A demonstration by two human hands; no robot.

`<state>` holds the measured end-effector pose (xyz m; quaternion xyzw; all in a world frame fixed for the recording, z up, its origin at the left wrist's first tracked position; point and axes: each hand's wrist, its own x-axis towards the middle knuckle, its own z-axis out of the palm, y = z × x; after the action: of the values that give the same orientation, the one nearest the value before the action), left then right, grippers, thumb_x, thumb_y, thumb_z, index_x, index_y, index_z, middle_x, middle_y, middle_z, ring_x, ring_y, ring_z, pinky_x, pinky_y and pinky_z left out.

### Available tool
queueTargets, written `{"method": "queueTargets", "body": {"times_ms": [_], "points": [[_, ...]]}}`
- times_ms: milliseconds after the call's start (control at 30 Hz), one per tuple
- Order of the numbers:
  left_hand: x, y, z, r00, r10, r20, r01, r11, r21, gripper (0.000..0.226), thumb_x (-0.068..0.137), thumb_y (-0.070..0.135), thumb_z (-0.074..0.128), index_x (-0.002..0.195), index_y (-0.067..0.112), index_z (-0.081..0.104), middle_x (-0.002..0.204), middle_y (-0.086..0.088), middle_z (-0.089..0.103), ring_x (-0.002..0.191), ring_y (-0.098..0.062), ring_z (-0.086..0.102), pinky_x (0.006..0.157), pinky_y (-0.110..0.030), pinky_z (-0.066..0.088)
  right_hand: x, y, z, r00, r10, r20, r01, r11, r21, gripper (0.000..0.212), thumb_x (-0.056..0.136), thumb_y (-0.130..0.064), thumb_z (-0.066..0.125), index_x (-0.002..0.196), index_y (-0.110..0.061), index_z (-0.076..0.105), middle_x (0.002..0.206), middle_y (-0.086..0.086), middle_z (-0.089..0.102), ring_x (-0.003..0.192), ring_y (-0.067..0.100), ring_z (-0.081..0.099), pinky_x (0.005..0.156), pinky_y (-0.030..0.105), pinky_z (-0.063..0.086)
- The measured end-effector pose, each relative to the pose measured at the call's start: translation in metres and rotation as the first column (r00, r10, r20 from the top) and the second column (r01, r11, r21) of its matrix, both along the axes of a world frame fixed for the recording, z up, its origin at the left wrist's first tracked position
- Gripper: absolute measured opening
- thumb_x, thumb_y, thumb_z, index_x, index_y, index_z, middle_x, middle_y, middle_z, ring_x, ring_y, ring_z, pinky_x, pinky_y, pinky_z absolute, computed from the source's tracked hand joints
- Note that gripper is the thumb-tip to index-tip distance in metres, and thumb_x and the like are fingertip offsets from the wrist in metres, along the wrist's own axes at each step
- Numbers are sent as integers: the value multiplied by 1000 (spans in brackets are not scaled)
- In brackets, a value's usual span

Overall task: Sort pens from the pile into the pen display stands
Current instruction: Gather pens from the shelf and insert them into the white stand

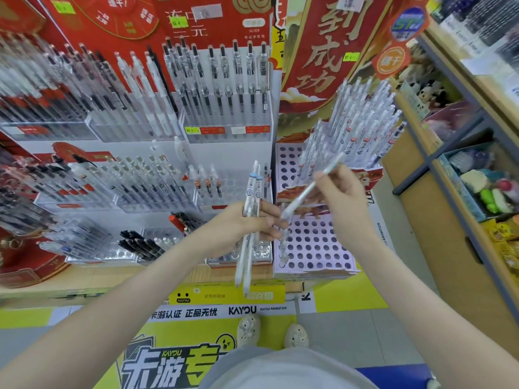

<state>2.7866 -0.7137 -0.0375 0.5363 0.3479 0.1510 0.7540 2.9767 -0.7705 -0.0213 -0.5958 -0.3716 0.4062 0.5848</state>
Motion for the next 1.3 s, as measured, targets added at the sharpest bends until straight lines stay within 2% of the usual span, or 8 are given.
{"method": "queueTargets", "body": {"times_ms": [100,300,600,733,933,1067,1200,1300], "points": [[-4,0,-3,997,45,-66,-43,999,27,18,94,-9,49,97,4,60,96,-11,73,75,-19,70,71,-28,57,17,-10,-6,992,-117,56,113,992,61,8,95,-12,55,90,-5,53,77,7,59,68,13,61,65,22,53],[-4,-1,-5,995,46,-90,-39,996,74,26,93,-13,43,95,7,60,87,-6,74,68,-16,68,63,-23,52,23,-19,-64,843,201,499,-93,968,-233,5,93,-21,58,92,-15,57,82,1,66,76,20,60,69,39,48],[-8,-2,-8,997,82,-16,-81,994,72,21,94,-10,47,98,5,61,82,-4,73,70,-15,67,63,-23,52,20,-4,-87,675,360,644,-207,930,-303,11,94,-14,57,91,-5,52,81,8,65,71,23,59,63,27,44],[-9,-5,-7,997,83,0,-83,994,74,20,94,-9,48,98,5,61,79,-4,72,69,-15,66,64,-22,51,17,-3,-99,569,458,683,-234,886,-399,19,95,-16,55,103,1,56,60,-3,48,53,9,43,49,22,29],[-8,-8,-3,995,96,-4,-95,989,118,19,94,-7,49,98,7,60,81,-4,71,69,-15,64,67,-25,52,16,-2,-89,628,416,658,-169,898,-406,24,93,-19,58,114,-9,52,80,-7,55,68,11,51,59,24,38],[-6,-10,7,991,130,40,-135,981,141,21,94,-9,47,96,8,59,76,0,71,65,-12,63,69,-24,53,6,-17,-56,694,167,700,-116,986,-120,25,91,-14,60,113,-16,49,82,-5,53,73,8,48,63,14,37],[1,-9,25,975,180,128,-201,965,169,21,94,-10,46,94,7,58,70,2,70,60,-9,61,65,-20,50,-23,-24,-20,851,170,498,-231,971,62,30,90,-17,61,103,-37,43,87,-3,58,80,6,55,69,15,43],[5,-6,38,929,289,233,-327,933,146,22,94,-11,45,93,7,58,70,0,69,58,-11,60,64,-22,51,-41,-26,-16,918,336,208,-346,938,13,22,91,-36,52,112,-29,49,101,-4,62,97,13,59,83,22,48]]}}
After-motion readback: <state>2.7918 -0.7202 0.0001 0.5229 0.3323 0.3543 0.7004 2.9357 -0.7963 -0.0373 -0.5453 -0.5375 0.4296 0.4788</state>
